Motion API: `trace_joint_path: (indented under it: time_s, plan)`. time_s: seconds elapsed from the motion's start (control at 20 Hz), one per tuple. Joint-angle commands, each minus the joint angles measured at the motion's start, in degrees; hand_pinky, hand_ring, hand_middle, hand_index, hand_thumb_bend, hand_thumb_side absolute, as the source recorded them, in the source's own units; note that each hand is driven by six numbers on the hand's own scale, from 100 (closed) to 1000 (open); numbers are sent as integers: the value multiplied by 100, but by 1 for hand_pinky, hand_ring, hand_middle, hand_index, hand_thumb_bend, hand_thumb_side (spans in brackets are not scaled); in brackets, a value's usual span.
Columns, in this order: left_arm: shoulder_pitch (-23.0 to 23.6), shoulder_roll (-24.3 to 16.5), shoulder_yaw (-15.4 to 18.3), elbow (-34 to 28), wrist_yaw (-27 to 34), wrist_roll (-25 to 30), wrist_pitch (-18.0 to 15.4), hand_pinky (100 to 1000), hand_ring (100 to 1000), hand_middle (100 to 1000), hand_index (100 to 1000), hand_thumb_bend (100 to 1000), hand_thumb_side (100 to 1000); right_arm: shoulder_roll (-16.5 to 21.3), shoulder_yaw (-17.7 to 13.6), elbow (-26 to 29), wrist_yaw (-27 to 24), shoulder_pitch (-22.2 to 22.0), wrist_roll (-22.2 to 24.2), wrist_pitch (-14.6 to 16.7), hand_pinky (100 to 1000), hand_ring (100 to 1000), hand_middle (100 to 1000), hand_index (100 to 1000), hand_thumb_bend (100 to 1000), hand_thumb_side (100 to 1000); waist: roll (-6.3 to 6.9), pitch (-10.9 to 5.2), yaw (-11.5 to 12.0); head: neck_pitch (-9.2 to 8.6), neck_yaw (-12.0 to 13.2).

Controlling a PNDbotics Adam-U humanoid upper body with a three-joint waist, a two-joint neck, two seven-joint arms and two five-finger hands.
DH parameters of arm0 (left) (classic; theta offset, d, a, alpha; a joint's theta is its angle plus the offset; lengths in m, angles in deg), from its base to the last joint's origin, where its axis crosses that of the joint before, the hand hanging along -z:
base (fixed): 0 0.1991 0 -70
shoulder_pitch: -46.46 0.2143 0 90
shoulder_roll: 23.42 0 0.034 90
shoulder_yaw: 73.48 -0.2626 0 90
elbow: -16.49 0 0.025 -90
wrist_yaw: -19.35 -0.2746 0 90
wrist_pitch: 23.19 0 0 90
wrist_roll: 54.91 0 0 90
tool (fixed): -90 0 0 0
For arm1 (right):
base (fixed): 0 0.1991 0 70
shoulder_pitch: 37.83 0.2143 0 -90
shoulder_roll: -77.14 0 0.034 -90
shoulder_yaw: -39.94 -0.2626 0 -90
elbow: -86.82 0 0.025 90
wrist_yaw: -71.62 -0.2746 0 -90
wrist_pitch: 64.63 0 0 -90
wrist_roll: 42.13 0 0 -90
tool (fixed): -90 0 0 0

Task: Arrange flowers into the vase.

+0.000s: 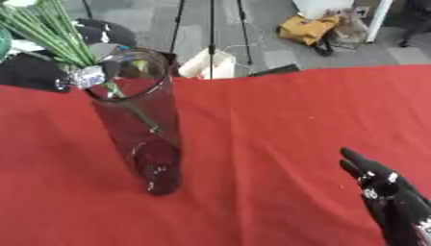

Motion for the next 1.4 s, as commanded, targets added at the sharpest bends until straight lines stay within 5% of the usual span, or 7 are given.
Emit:
trace_joint_path:
  time_s: [0.05, 1.4]
  plan:
    - [-69, -217, 145, -79, 21, -119, -37, 1000, 1000, 1000, 1000, 100, 1000, 47, -4, 77, 46, 39, 9, -26, 991, 1000, 100, 893, 100, 1000, -10, -110, 17, -66, -2]
    - [185, -471, 238, -132, -125, -434, -383, 1000, 1000, 1000, 1000, 100, 1000, 73, -27, 77, -36, 0, -22, 17, 989, 1000, 100, 890, 100, 1000, -31, -152, 16, -90, -26]
